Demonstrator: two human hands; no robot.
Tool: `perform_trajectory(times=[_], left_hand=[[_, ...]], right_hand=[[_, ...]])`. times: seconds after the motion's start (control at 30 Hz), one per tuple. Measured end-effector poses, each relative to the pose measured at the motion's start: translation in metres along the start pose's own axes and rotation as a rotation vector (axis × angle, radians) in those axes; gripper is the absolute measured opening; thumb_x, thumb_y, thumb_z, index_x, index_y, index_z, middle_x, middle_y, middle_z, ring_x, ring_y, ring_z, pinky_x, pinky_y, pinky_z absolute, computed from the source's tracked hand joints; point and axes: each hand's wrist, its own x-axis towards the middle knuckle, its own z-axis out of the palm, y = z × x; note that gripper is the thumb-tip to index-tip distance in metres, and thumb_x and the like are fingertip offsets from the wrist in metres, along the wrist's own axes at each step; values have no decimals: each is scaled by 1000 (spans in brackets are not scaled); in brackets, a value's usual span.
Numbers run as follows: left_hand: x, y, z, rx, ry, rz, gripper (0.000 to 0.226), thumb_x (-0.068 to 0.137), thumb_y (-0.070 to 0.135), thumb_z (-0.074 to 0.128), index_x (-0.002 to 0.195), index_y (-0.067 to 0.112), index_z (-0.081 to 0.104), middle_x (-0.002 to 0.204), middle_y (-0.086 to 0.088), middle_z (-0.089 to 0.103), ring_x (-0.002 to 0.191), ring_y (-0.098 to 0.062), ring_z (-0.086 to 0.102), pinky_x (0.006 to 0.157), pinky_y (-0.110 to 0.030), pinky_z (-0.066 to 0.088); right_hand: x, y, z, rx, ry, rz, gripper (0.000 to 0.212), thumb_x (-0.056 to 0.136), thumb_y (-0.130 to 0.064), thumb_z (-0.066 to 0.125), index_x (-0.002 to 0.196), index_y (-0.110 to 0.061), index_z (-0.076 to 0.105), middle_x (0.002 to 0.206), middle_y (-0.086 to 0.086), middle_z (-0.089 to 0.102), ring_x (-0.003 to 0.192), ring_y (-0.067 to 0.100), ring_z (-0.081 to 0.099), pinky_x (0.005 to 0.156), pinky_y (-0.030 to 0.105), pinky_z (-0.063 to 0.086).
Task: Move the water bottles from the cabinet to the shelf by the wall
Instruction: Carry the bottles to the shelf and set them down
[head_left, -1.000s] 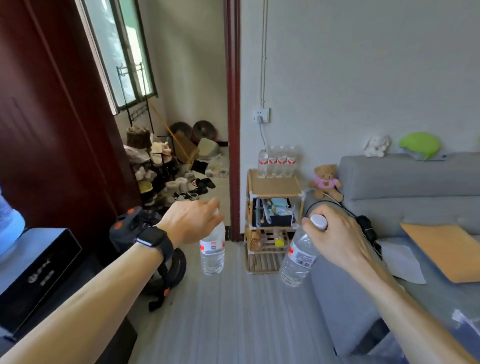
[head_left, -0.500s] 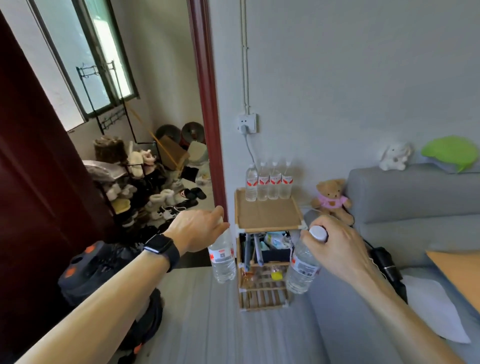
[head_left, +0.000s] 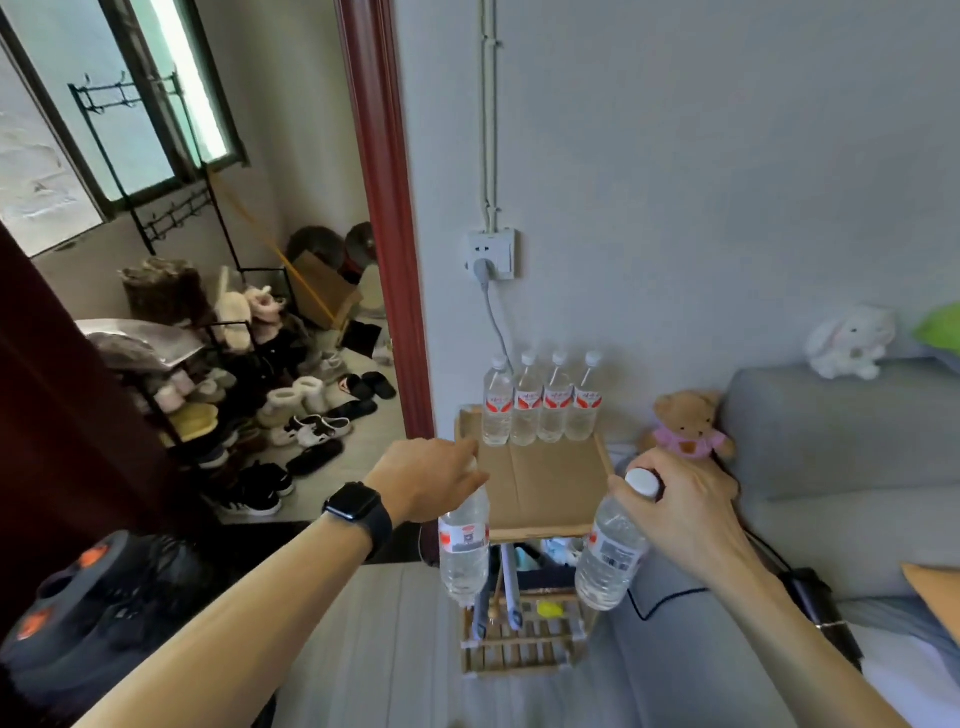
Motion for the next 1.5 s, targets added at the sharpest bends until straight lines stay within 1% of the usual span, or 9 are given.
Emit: perform_trajectory(times=[0.1,0.23,0.4,0.57,0.77,0.9,1.07,1.27,1.5], left_hand=[[46,-15,14,-27,-27,21,45,99,59,31,120,21,44,85,3,62,77,-23,63,73,-42,54],[96,-33,27,-78,-20,12,44,100,55,33,127,21,39,84,1,62,79,-26,65,73,-42,54],[146,-41,49,-123,-12,-90,44,100,56,30,124,21,40,85,-1,65,75,-25,66,73,-42,56],[181,-40,68,-210,-43,-270,54,98,52,33,140,18,31,85,-1,59,74,-25,60,67,-35,48],[215,-39,62,-309,-70,-425,42,93,48,43,124,20,47,80,4,52,76,-22,55,64,-30,42],[231,-34,59,-307,-43,-471,43,89,52,42,119,22,50,78,5,55,72,-22,56,63,-31,44],[243,-28,65,-305,-33,-514,45,90,53,41,119,20,49,80,2,58,76,-25,62,62,-31,43],[239,-33,66,-238,-74,-326,49,94,63,37,129,29,41,83,2,60,75,-23,61,60,-31,40],[240,-53,57,-217,-132,-111,42,91,58,50,129,41,45,117,9,58,93,-19,62,72,-34,49]], right_hand=[[36,7,21,49,-27,85,22,82,-38,74,73,-29,56,73,-13,62,73,0,55,62,28,38],[78,9,52,47,-44,108,20,83,-39,71,76,-31,54,76,-14,61,74,-2,54,58,18,33],[123,18,82,63,-89,177,18,85,-43,68,80,-32,55,78,-15,60,74,-2,54,58,19,33],[165,29,120,52,-222,217,25,85,-53,66,84,-31,53,82,-14,59,76,1,54,58,20,36],[197,36,146,129,-301,222,25,86,-53,65,84,-30,55,80,-12,62,72,4,58,57,20,40],[221,34,157,122,-306,150,31,85,-57,58,76,-27,56,68,-7,62,64,11,60,63,38,56],[242,26,165,144,-323,104,39,91,-61,53,68,-29,53,62,-8,61,60,7,58,59,35,52],[258,34,173,-15,-452,14,43,88,-69,46,73,-30,50,67,-9,60,62,5,55,55,31,41],[268,52,159,-81,-672,-148,37,88,-63,51,113,-36,50,93,-17,61,84,7,59,80,36,53]])
